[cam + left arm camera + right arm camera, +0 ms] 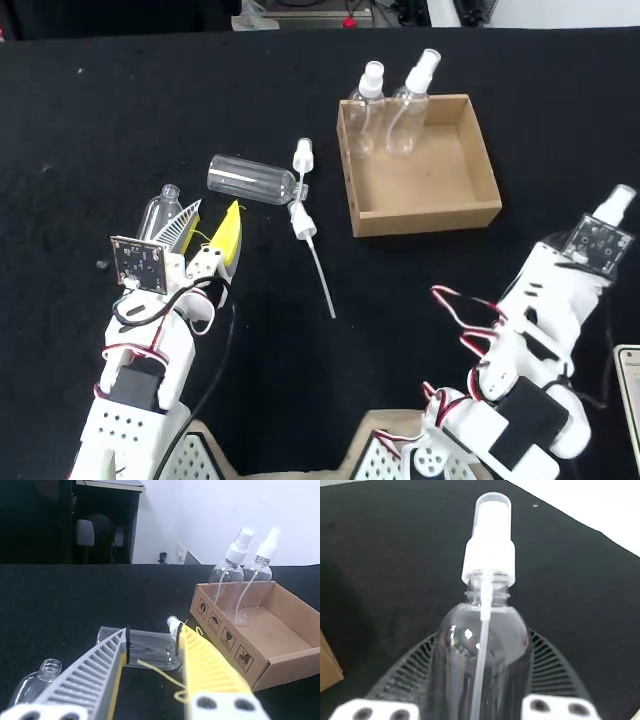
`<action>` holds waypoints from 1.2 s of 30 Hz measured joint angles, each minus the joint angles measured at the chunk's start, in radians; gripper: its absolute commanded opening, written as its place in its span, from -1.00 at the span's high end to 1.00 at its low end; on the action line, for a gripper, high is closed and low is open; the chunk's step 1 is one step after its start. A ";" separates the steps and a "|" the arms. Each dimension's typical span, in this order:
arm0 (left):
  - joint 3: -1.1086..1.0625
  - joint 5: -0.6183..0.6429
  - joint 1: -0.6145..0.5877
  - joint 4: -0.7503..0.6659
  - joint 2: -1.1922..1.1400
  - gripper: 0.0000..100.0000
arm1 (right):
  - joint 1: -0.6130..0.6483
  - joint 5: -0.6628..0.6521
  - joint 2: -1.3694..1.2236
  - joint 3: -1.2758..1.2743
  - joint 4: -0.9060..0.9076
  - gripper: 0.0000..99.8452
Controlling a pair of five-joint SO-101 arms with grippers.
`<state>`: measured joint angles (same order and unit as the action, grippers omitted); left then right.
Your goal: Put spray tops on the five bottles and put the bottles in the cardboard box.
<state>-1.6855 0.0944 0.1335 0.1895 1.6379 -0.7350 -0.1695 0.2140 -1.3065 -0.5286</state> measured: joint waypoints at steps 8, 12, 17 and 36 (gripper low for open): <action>0.000 0.000 0.000 0.000 0.000 0.67 | 0.000 0.087 -0.021 0.044 -0.110 0.69; 0.000 0.000 0.000 0.000 0.000 0.67 | 0.002 0.110 -0.167 0.103 -0.304 0.69; 0.000 0.000 0.000 0.000 0.000 0.67 | 0.002 0.114 -0.433 0.209 -0.552 0.69; 0.000 0.000 0.000 0.000 0.000 0.67 | 0.009 0.114 -1.023 0.621 -1.063 0.68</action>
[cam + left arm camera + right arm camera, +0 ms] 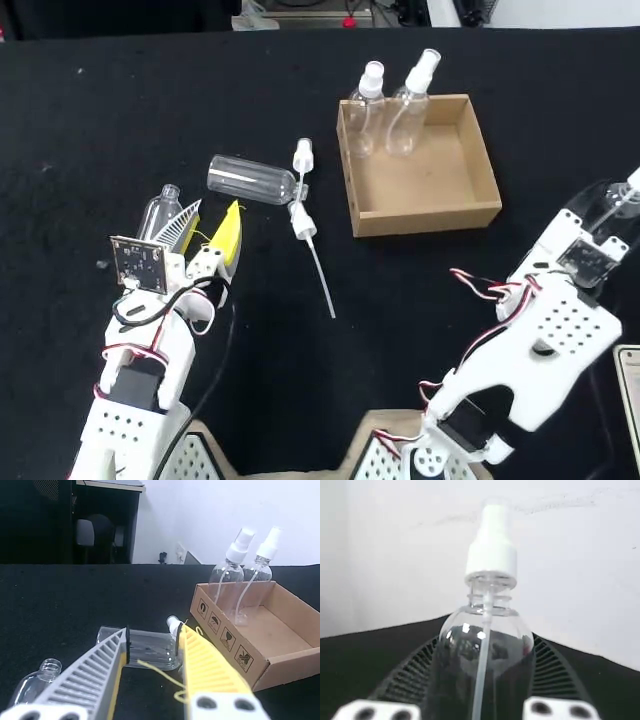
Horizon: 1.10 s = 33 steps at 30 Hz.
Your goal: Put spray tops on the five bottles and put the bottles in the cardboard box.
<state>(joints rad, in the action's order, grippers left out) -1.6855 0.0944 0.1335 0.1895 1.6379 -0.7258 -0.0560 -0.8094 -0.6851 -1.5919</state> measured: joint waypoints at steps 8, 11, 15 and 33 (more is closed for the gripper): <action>0.000 0.000 0.000 0.000 0.000 0.67 | 0.026 0.000 -0.101 0.051 -0.124 0.68; 0.000 0.000 0.000 0.000 0.000 0.67 | 0.025 0.000 -0.153 0.109 -0.124 0.68; 0.000 0.000 0.000 0.000 0.000 0.67 | 0.026 0.000 -0.233 0.176 -0.129 0.68; 0.000 0.000 0.000 0.000 0.000 0.66 | 0.046 -0.064 -0.278 0.184 -0.147 0.32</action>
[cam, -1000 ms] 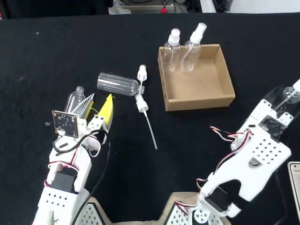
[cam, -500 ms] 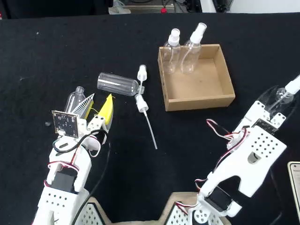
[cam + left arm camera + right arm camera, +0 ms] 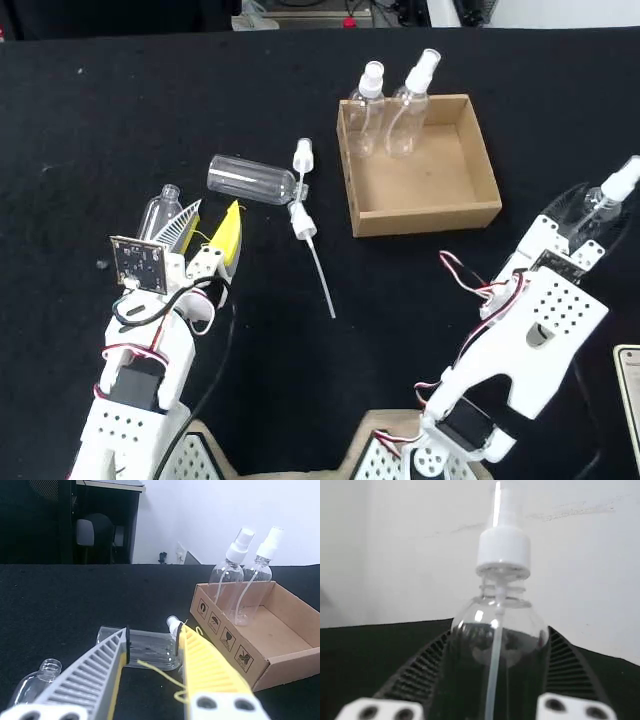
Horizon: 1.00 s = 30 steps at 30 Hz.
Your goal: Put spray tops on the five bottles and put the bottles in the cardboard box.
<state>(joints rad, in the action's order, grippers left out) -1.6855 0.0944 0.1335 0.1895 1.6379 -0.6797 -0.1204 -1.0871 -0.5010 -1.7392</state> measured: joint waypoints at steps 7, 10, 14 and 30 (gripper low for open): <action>0.000 0.000 0.000 0.000 0.000 0.66 | 0.006 -0.006 -0.006 -0.017 0.002 0.29; 0.000 0.000 0.000 0.000 0.000 0.66 | 0.006 -0.006 -0.006 -0.017 0.002 0.29; 0.000 0.000 0.000 0.000 0.000 0.66 | 0.006 -0.006 0.017 -0.066 0.002 0.29; 0.000 0.000 0.000 0.000 0.000 0.66 | 0.029 -0.006 0.601 -0.623 0.002 0.29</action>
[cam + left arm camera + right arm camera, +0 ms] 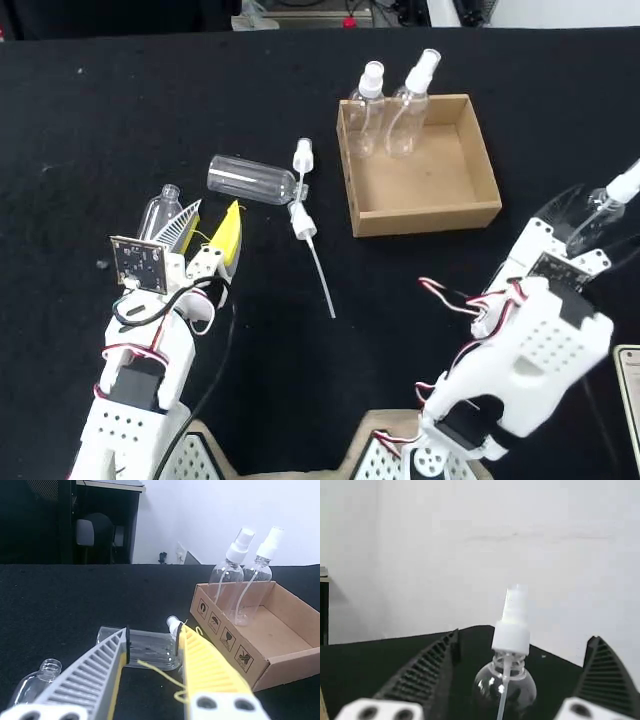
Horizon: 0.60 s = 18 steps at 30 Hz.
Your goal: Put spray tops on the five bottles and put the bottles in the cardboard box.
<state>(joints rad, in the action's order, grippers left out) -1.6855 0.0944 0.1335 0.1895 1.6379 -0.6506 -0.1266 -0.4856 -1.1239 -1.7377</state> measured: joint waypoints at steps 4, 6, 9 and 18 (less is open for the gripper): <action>0.000 0.000 0.000 0.000 0.000 0.66 | -0.028 0.000 0.129 -0.117 0.000 0.29; 0.000 0.000 0.000 0.000 0.000 0.66 | -0.035 0.000 0.204 -0.201 0.000 0.29; 0.000 0.000 0.000 0.000 0.000 0.66 | -0.037 -0.061 0.325 -0.334 0.003 0.33; 0.000 0.000 0.000 0.000 0.000 0.66 | -0.037 -0.242 0.715 -0.427 0.425 0.47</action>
<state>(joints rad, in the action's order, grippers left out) -1.6855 0.0944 0.1335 0.1895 1.6379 -0.6874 -0.3690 0.2294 -1.5505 -1.3126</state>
